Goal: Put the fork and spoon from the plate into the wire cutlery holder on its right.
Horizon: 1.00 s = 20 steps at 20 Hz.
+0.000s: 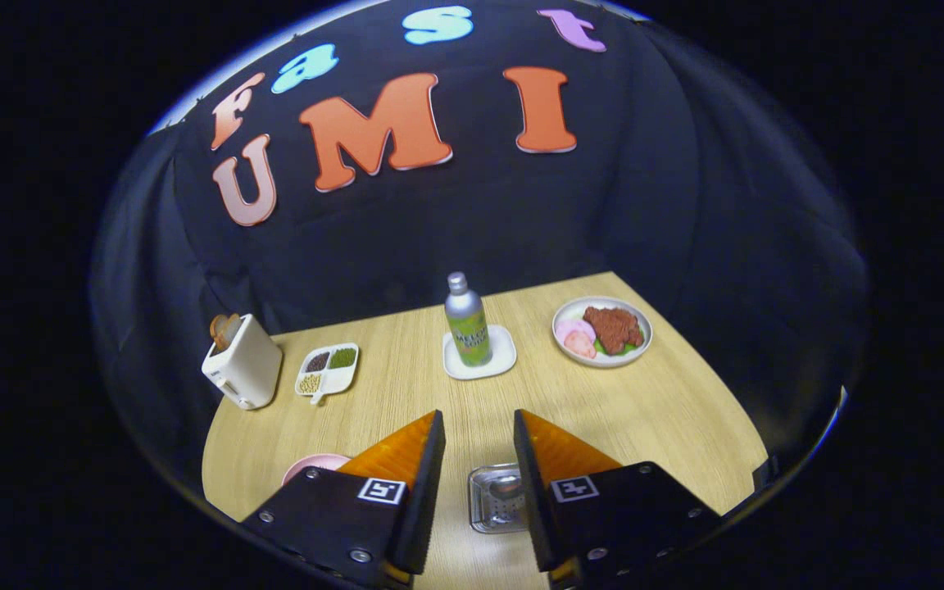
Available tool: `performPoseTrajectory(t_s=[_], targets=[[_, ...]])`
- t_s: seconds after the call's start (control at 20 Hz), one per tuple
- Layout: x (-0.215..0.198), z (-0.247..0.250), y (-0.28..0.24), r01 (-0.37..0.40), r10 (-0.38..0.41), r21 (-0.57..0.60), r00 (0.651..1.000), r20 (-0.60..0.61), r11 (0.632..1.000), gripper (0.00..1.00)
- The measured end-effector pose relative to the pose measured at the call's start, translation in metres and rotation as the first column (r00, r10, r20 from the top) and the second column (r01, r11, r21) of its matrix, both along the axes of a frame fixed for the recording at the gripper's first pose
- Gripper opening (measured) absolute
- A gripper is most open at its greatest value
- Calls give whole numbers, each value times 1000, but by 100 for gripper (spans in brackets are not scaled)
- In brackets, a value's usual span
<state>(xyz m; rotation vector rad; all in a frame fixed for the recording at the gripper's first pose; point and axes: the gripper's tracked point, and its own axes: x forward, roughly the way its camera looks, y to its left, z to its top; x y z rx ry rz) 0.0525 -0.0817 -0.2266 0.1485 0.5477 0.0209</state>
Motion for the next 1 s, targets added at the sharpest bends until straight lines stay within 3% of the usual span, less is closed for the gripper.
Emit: performPoseTrajectory(t_s=[0.2, 0.4, 0.6, 1.0], targets=[[6, 62, 19, 7, 0, -36, 980, 200, 999, 78], [6, 106, 33, 52, -25, -73, 943, 333, 996, 89], [2, 113, 55, 80, -42, -87, 926, 375, 993, 95], [-13, 101, 120, 15, 15, -86, 939, 344, 996, 95]])
